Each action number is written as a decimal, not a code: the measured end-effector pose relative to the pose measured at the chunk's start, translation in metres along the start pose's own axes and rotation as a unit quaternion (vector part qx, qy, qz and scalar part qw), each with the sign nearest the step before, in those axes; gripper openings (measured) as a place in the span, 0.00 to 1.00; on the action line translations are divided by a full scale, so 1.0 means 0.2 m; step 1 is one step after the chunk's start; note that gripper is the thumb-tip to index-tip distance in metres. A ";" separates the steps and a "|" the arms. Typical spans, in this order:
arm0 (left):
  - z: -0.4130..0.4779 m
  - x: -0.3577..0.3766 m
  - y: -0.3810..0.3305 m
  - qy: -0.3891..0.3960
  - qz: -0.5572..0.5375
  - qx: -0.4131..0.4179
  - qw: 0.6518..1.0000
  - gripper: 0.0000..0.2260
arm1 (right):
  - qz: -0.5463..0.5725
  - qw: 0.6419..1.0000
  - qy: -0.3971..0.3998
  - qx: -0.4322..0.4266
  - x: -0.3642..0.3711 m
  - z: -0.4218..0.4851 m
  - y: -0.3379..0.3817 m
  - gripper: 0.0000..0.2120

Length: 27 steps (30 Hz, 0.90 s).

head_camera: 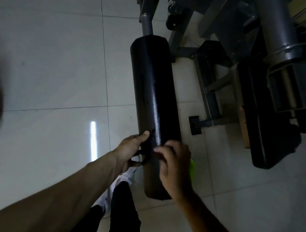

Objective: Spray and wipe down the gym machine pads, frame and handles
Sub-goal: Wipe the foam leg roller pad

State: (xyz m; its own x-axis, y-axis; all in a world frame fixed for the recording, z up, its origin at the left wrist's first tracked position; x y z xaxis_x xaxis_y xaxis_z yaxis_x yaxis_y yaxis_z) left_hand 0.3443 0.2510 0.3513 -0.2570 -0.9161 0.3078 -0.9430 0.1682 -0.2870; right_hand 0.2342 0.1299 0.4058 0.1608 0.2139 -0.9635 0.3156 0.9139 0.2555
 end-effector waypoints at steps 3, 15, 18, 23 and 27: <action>-0.01 0.01 0.01 -0.018 0.005 0.013 1.000 0.23 | 0.028 0.999 0.013 0.018 -0.01 -0.36 -0.02 0.18; -0.08 0.08 0.12 -0.047 0.052 0.077 0.995 0.28 | 0.044 0.994 -0.021 0.102 0.01 -0.01 -0.01 0.17; -0.07 0.12 0.10 -0.048 0.054 0.084 0.994 0.26 | 0.046 0.996 -0.012 0.072 -0.03 -0.42 -0.03 0.22; -0.06 0.13 0.08 -0.063 0.059 0.079 0.993 0.27 | 0.065 0.993 -0.003 0.099 -0.02 -0.60 -0.04 0.23; -0.04 0.12 0.09 -0.070 0.072 0.084 0.991 0.26 | 0.070 0.987 -0.039 0.140 0.01 -0.24 -0.06 0.15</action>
State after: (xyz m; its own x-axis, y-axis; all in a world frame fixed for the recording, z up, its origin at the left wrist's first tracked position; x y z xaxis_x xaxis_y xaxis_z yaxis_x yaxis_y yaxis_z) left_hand 0.3192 0.2341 0.3610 -0.3444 -0.9301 0.1275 -0.8467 0.2490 -0.4702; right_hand 0.1867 0.1361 0.3962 0.2896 0.2936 -0.9110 0.5292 0.7440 0.4080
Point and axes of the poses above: each hand's wrist, its own z-axis towards the middle knuckle, its own x-axis out of the palm, y = z × x, the point moved 4 cm from there along z, towards the middle knuckle, and after that the axes turned 12 degrees about -z, right-handed, at the moved point
